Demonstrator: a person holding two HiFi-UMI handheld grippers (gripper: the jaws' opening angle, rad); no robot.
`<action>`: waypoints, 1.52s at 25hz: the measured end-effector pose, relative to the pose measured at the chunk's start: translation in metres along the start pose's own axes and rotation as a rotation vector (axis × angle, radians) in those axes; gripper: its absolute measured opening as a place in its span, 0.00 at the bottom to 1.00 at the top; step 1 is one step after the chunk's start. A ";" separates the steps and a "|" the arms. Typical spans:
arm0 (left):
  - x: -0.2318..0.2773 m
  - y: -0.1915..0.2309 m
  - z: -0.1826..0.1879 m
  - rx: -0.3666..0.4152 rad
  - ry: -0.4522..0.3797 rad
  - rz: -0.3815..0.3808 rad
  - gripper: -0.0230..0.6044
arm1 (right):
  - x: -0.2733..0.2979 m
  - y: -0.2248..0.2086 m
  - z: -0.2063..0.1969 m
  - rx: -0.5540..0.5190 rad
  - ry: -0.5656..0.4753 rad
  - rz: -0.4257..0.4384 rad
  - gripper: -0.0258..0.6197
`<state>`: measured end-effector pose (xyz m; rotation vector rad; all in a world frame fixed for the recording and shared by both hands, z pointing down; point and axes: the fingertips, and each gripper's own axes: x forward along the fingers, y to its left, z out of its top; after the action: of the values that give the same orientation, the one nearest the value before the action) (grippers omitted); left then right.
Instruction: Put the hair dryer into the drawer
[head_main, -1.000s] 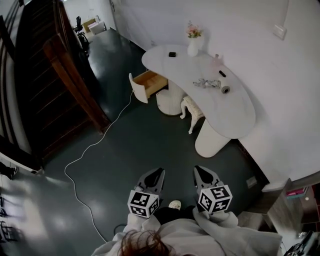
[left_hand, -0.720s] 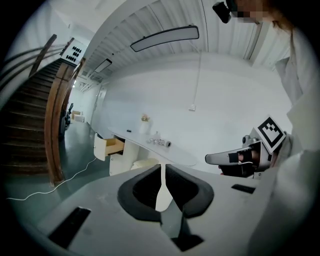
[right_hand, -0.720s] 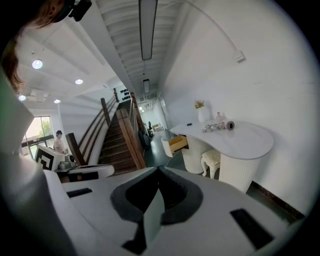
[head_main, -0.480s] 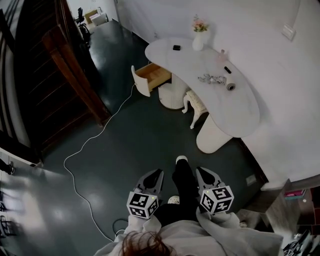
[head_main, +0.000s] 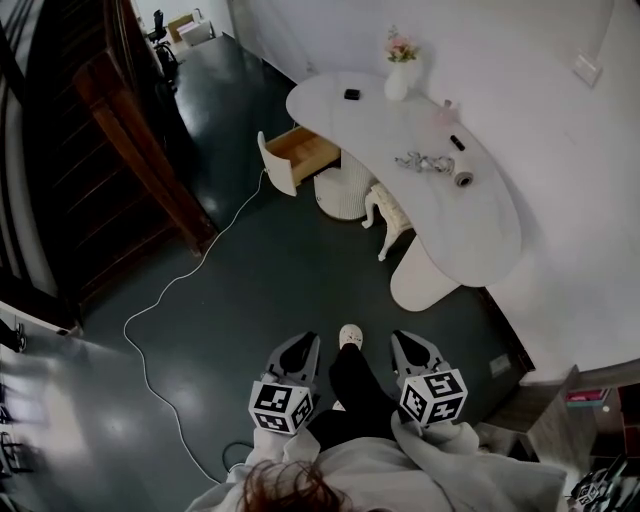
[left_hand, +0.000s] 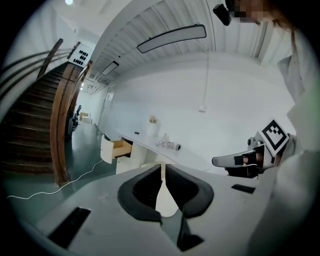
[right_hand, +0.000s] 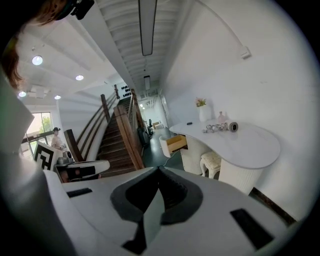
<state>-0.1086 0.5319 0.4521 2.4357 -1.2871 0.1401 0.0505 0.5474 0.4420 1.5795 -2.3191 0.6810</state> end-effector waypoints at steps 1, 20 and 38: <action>0.007 0.002 0.003 0.004 -0.001 0.000 0.09 | 0.004 -0.005 0.004 0.001 -0.003 -0.005 0.12; 0.165 0.071 0.079 0.045 -0.006 0.009 0.09 | 0.145 -0.097 0.105 0.016 0.002 -0.019 0.12; 0.264 0.120 0.114 0.008 -0.012 0.033 0.09 | 0.247 -0.145 0.160 0.007 0.009 0.020 0.12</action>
<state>-0.0643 0.2236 0.4499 2.4264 -1.3355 0.1398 0.0994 0.2234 0.4517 1.5546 -2.3319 0.7000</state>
